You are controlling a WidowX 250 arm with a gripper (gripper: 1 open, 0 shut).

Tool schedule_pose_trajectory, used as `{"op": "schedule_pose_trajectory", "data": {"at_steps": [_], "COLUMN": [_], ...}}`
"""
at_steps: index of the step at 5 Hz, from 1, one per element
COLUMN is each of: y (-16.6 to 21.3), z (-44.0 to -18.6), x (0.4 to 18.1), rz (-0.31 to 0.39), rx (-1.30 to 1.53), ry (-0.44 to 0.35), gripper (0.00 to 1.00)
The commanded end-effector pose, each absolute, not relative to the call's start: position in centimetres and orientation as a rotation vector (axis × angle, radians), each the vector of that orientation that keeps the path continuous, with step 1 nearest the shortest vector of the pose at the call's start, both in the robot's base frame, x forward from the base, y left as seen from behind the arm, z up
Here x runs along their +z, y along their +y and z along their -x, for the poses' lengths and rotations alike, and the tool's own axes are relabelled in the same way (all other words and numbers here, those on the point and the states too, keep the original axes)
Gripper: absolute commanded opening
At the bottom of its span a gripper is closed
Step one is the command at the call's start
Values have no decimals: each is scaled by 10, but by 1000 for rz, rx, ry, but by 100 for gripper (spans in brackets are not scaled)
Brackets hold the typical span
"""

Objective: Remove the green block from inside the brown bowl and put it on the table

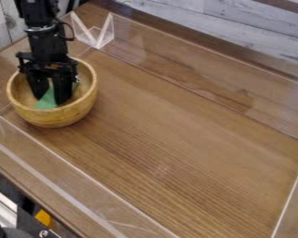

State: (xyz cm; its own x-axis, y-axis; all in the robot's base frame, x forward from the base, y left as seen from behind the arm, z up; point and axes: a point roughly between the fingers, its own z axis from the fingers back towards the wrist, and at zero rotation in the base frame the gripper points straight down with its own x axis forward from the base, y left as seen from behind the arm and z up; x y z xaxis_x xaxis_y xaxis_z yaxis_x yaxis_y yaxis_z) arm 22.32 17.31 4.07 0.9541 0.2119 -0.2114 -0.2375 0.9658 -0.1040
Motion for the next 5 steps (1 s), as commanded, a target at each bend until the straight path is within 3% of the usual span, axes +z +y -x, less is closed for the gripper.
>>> {"op": "schedule_pose_trajectory", "data": {"at_steps": [1, 5], "y": [181, 180], "z": [-231, -231], "x": [68, 81], "rz": [93, 111], "rx": [236, 235], "ry": [116, 92], "gripper": [0, 0]}}
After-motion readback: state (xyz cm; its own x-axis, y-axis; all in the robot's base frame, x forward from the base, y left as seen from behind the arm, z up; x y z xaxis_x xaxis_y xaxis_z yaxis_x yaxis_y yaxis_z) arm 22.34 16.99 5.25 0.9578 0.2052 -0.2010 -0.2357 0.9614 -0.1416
